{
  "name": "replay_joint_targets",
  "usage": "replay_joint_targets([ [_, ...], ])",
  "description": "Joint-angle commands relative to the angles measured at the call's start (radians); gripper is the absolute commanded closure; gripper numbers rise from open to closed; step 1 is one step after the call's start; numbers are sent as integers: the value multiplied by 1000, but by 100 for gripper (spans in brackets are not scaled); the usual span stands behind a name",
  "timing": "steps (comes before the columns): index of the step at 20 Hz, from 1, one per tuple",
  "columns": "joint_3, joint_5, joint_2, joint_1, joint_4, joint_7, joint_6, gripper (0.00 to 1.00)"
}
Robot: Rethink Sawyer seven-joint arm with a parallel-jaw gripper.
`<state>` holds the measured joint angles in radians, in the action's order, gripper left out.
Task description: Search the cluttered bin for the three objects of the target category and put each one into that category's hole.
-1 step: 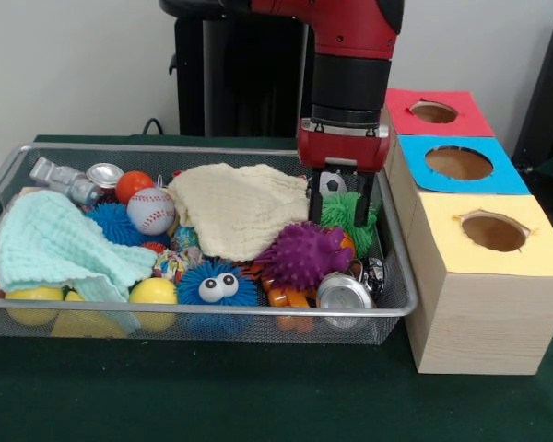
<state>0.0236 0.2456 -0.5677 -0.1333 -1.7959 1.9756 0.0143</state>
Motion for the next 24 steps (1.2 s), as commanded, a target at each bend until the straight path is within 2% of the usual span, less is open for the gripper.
replay_joint_targets([
  [1, 41, 46, 157, 19, -37, 137, -170, 0],
  [4, 40, 22, 186, 20, -53, 160, -208, 0],
  [8, 81, -16, 215, 64, -49, 164, -244, 0],
  [11, 71, -27, 244, 59, -59, 176, -296, 0],
  [15, 24, -33, 215, 38, -73, 191, -314, 0],
  [20, -34, -57, 171, 22, -54, 198, -279, 0],
  [23, -16, -66, 179, 36, -44, 193, -291, 0],
  [24, -2, -66, 189, 46, -40, 193, -323, 0],
])
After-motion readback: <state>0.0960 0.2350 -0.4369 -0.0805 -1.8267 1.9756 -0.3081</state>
